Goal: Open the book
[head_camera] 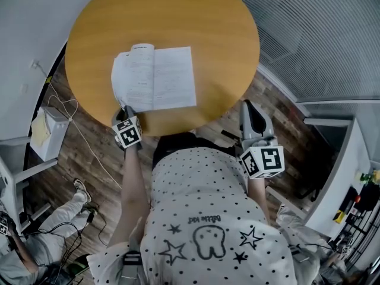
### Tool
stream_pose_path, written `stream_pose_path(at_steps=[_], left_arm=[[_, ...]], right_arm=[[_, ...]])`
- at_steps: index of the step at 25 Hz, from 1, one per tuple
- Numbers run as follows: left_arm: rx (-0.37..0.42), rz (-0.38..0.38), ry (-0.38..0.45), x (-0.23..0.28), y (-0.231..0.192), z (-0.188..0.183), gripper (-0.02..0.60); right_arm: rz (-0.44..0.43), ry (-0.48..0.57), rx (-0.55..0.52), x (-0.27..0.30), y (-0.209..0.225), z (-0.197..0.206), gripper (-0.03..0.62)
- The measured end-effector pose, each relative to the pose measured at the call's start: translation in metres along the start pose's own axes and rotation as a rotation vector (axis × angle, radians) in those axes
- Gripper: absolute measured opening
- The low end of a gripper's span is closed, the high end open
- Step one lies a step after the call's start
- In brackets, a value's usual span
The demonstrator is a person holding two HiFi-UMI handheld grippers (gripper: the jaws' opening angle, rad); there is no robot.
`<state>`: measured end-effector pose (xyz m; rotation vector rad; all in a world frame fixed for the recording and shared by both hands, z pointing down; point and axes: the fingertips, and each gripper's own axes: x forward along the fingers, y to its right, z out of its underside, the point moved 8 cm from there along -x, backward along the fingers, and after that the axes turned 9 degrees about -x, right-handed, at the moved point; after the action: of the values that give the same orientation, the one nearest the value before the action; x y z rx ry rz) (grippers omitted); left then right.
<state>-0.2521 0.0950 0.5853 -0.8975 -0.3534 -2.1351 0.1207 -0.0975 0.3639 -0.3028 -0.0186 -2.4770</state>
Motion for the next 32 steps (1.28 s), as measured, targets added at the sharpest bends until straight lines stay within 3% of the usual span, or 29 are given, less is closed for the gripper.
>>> stream_pose_path(at_steps=[4, 6, 10, 14, 25, 29, 32], left_arm=[[-0.034, 0.01, -0.011, 0.0, -0.005, 0.0, 0.061], [-0.022, -0.005, -0.015, -0.002, -0.007, 0.0, 0.095], [-0.011, -0.044, -0.01, -0.004, -0.014, -0.003, 0.229], [-0.017, -0.038, -0.019, -0.005, -0.018, -0.006, 0.258], [-0.066, -0.083, -0.018, -0.021, -0.025, -0.004, 0.253], [-0.089, -0.118, 0.032, -0.033, -0.032, -0.009, 0.1], [-0.102, -0.118, 0.077, -0.041, -0.027, -0.016, 0.049]], right_arm=[[-0.005, 0.004, -0.002, 0.0, -0.001, 0.0, 0.005], [-0.011, 0.004, -0.003, 0.001, -0.002, 0.0, 0.005], [-0.021, 0.002, -0.004, 0.003, 0.0, 0.0, 0.005], [-0.03, -0.001, -0.006, 0.006, -0.001, 0.0, 0.005], [-0.047, 0.002, -0.003, 0.008, 0.008, 0.001, 0.005], [-0.054, 0.004, -0.004, 0.01, 0.009, 0.001, 0.005], [-0.065, 0.007, -0.006, 0.009, 0.011, 0.001, 0.005]])
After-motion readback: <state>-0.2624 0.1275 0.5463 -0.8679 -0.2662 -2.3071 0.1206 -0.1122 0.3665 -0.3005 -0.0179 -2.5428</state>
